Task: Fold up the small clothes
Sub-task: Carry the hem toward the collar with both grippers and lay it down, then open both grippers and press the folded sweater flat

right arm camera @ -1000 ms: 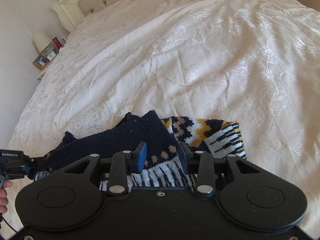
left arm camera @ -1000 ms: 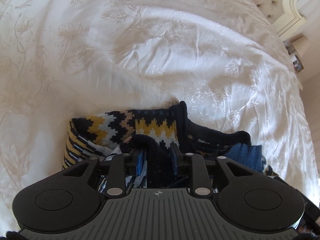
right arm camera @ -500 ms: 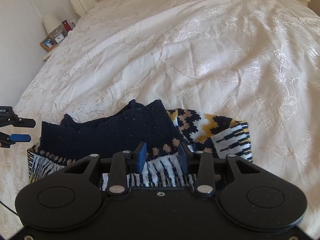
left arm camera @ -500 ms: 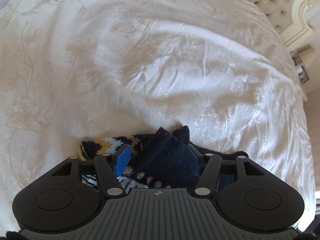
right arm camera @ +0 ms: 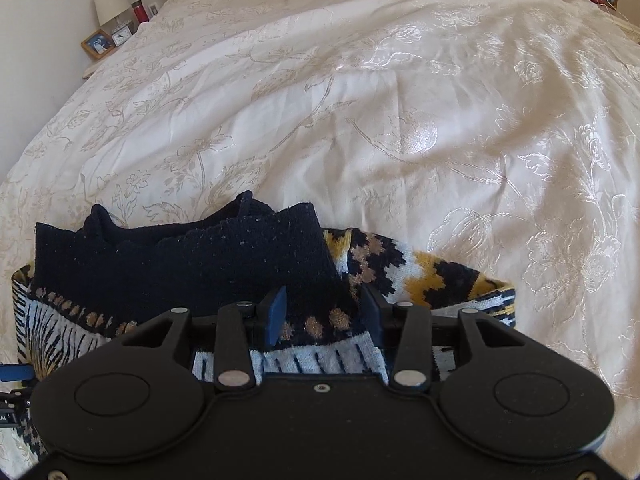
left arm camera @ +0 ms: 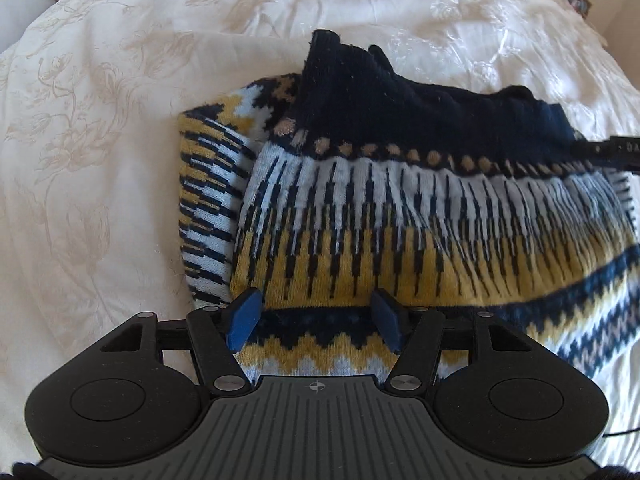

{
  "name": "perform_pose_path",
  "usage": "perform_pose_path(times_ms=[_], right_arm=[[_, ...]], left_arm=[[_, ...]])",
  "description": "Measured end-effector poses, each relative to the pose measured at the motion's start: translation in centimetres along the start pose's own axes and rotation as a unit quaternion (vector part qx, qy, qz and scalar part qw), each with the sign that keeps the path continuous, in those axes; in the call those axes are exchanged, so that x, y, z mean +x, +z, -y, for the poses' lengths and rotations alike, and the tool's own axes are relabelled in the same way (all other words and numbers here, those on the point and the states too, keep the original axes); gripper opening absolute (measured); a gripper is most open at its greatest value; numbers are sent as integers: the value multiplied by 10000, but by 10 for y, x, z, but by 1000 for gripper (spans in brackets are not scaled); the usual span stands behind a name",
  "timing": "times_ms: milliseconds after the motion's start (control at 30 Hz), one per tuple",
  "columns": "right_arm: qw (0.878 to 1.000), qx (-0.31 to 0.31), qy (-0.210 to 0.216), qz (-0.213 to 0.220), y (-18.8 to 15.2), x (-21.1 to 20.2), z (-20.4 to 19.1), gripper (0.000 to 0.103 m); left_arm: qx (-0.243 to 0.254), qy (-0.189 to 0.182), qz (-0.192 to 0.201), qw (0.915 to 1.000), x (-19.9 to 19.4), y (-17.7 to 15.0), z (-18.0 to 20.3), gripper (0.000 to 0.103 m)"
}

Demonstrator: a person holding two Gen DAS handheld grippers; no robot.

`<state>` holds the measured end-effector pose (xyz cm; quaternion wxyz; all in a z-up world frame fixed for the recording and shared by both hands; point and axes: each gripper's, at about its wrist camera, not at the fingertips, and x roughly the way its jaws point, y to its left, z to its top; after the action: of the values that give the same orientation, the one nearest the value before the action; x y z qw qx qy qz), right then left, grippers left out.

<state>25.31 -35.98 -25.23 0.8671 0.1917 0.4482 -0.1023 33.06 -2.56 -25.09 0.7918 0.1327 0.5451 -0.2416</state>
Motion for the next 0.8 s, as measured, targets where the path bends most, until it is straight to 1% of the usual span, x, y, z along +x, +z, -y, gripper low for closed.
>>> perform_pose_path(times_ms=[67, 100, 133, 167, 200, 267, 300, 367, 467, 500, 533, 567, 633, 700, 800], right_arm=[[10000, -29, 17, -60, 0, 2, -1, 53], [9999, -41, 30, -90, 0, 3, -2, 49], [9999, -103, 37, -114, -1, 3, -4, 20], [9997, -206, 28, -139, -1, 3, -6, 15], [9992, -386, -96, -103, -1, 2, -10, 13], [9977, -572, -354, 21, -2, -2, -12, 12], [9974, -547, -471, 20, 0, -1, -9, 12], [9974, -447, -556, -77, -1, 3, -4, 11], [9973, -467, -542, -142, 0, 8, -6, 12], [9976, -453, -504, -123, 0, 6, -6, 17], [9981, -391, -467, -70, 0, 3, -6, 26], [9984, -293, -475, 31, 0, -2, -5, 28], [9985, -153, -469, 217, 0, -13, -2, 49], [9983, -39, -423, 401, -1, -28, -1, 53], [9980, 14, -409, 481, -9, -44, 1, 53]], left_arm=[[148, 44, 6, 9999, -2, -1, 2, 59], [199, 61, -22, 9998, -2, 0, 2, 59], [219, 66, -55, 9997, -2, 1, 2, 59], [223, 65, -93, 9997, -2, 2, 2, 59], [218, 60, -138, 9996, -1, 2, 1, 59], [246, 51, -233, 9994, -1, 1, 1, 59], [293, 53, -298, 9991, -1, 1, 1, 59], [407, 68, -435, 9982, 1, 0, -1, 59], [596, 126, -508, 9968, -1, -6, -2, 59], [611, 152, -503, 9967, -2, -6, -2, 59], [586, 191, -494, 9969, -5, -7, -2, 59], [523, 230, -463, 9973, -10, -7, -1, 59], [358, 205, -245, 9988, -25, -5, 2, 59], [246, 83, 69, 9996, -43, -4, 6, 59], [242, 68, 327, 9991, -54, 2, 18, 59]])
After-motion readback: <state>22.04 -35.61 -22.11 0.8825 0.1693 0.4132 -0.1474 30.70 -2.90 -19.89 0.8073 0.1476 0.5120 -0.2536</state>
